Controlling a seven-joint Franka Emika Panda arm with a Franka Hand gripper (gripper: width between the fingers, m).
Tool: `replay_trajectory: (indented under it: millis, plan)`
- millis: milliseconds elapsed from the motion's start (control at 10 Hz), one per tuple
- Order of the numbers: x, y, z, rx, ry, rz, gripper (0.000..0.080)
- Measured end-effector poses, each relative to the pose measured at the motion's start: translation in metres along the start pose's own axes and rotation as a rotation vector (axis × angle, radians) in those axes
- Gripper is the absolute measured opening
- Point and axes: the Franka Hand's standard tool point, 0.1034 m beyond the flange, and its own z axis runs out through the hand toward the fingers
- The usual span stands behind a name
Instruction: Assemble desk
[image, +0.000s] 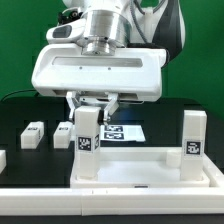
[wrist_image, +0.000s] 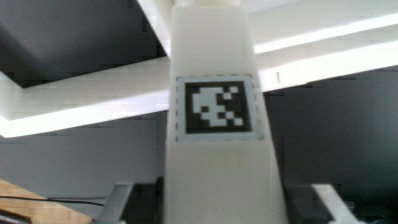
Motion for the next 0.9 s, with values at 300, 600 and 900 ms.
replay_trajectory:
  millis: [300,600,900]
  plan:
    - [-0.0013,0.0001,0.0007,0.0,-0.007,0.0,0.0518]
    - [-0.0014,0.0001,0.0007,0.0,-0.008,0.0,0.0641]
    - [-0.0015,0.0002,0.0008,0.0,-0.008,0.0,0.0647]
